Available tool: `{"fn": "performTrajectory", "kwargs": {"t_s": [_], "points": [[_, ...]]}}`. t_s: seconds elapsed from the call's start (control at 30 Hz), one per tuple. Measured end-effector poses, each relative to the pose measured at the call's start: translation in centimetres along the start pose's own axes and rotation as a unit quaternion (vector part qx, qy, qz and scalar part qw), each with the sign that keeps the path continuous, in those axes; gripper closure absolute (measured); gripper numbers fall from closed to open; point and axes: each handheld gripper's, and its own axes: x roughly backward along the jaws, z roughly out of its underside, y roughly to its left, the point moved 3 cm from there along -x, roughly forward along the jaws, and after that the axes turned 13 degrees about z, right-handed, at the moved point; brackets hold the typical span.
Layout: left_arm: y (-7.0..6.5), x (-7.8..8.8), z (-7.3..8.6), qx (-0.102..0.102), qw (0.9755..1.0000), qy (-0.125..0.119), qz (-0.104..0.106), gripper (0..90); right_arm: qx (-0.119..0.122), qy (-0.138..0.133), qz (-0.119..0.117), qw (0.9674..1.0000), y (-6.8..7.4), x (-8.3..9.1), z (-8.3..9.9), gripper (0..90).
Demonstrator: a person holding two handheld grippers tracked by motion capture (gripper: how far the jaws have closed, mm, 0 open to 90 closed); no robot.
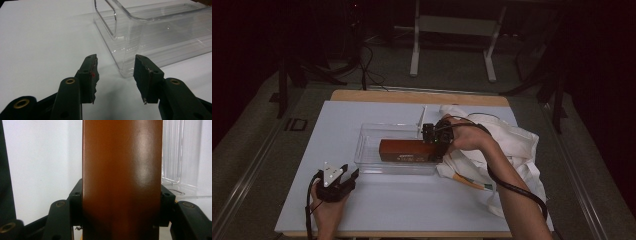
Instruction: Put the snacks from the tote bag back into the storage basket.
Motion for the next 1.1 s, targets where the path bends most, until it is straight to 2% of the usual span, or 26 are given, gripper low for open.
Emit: {"fn": "performTrajectory", "kwargs": {"t_s": [0.67,1.1], "points": [[0.0,0.0,0.0,0.000,1.0000,-0.002,0.000,54.2,0.010,0.007,-0.007,0.9999,-0.1,-0.8,-1.4,42.5],[0.0,0.0,0.0,0.001,1.0000,-0.002,0.000,54.0,0.010,0.016,-0.012,0.9998,0.1,-1.2,-1.6,42.1]]}}
